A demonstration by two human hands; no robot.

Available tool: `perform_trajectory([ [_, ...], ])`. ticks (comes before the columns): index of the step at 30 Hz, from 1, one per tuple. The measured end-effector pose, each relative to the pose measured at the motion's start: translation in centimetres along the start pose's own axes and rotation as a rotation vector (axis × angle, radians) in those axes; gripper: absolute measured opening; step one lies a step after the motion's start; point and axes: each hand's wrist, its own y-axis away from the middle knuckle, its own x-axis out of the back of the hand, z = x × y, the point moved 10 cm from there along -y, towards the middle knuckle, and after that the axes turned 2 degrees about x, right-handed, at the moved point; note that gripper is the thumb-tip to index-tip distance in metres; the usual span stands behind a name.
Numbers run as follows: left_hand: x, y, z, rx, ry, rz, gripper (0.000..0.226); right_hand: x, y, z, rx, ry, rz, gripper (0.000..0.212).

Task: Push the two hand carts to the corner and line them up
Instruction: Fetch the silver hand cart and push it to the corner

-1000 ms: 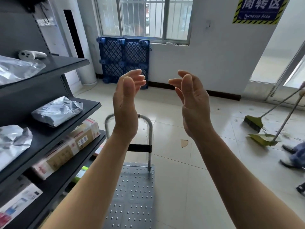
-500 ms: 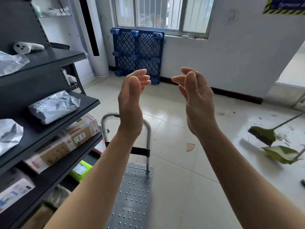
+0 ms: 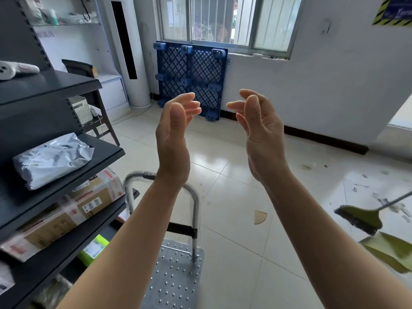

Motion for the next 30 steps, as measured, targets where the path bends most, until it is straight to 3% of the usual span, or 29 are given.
perform_trajectory([
  [15,-0.4,-12.7,-9.3,-0.021,-0.052,0.087,0.065,-1.5,-14.6,8.8,-0.015,-0.079,-0.068,0.057],
  [30,-3.9,-19.7,-17.7,-0.056,-0.203,0.363,0.059,-0.8,-27.6,18.6,-0.095,-0.286,-0.353,0.042],
])
